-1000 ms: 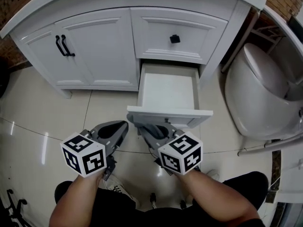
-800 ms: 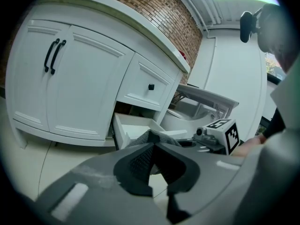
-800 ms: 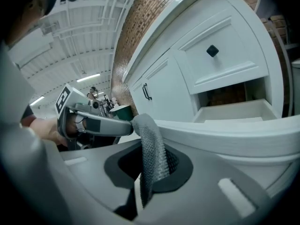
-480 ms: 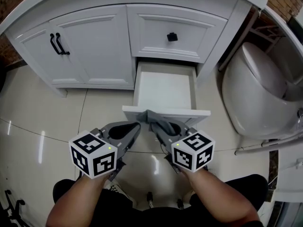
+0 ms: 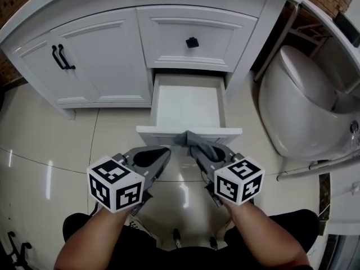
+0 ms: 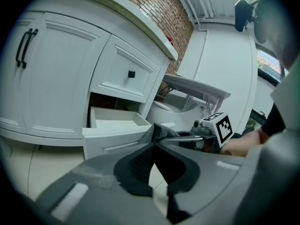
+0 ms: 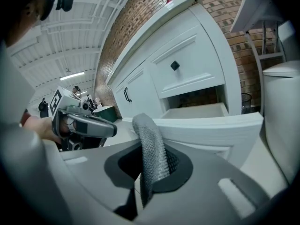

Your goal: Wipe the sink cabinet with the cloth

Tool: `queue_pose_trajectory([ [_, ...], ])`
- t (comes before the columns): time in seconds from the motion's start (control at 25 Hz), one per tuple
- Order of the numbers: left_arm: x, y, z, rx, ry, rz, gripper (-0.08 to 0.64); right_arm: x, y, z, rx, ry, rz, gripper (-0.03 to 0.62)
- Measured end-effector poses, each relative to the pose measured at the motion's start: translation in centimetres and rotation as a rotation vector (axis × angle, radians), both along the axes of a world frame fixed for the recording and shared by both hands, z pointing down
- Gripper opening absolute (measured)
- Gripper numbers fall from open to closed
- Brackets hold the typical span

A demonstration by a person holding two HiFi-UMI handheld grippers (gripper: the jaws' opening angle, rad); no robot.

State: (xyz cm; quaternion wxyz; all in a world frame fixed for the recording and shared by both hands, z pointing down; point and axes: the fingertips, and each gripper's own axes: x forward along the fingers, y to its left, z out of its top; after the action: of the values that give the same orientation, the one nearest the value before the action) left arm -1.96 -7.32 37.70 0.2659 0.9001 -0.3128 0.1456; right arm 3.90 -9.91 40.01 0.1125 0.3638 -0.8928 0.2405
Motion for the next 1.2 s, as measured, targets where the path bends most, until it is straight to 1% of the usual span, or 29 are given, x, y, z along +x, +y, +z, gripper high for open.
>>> queue_pose_trajectory([
  [0.24,0.5,0.2,-0.1,0.001,0.001,0.008,0.002,5.0,-0.4,0.6,-0.020,0.026,0.096,0.025],
  [0.52,0.0,0.2,-1.2,0.009,0.016,-0.015,0.002,9.8,-0.3,0.6,-0.049,0.003,0.208,0.025],
  [0.68,-0.2,0.5,-0.8,0.004,-0.004,-0.017,0.002,12.2,-0.4,0.9,-0.061,0.011,0.266,0.025],
  [0.76,-0.4,0.4,-0.7,0.005,-0.005,-0.024,0.002,12.7,-0.5,0.9,-0.067,0.013,0.282,0.025],
  [0.84,-0.6,0.2,-0.9,0.007,-0.001,-0.034,0.002,11.7,-0.2,0.5,-0.064,0.014,0.253,0.025],
  [0.92,-0.9,0.0,-1.1,0.008,0.002,-0.048,0.002,8.3,0.7,-1.2,-0.027,0.000,0.147,0.025],
  [1.0,-1.4,-0.3,-1.5,0.017,0.008,-0.069,0.002,3.8,1.8,-4.0,0.058,-0.012,0.013,0.025],
  [1.08,-2.1,-0.6,-1.9,0.033,0.013,-0.090,0.002,-0.4,2.5,-6.5,0.156,-0.009,-0.085,0.025],
  [1.12,-2.5,-0.6,-2.0,0.041,0.012,-0.100,0.002,-2.1,2.6,-7.2,0.188,-0.008,-0.114,0.025],
  [1.2,-3.3,-0.6,-2.1,0.050,0.006,-0.115,0.002,-4.6,2.3,-7.6,0.202,-0.021,-0.138,0.025],
])
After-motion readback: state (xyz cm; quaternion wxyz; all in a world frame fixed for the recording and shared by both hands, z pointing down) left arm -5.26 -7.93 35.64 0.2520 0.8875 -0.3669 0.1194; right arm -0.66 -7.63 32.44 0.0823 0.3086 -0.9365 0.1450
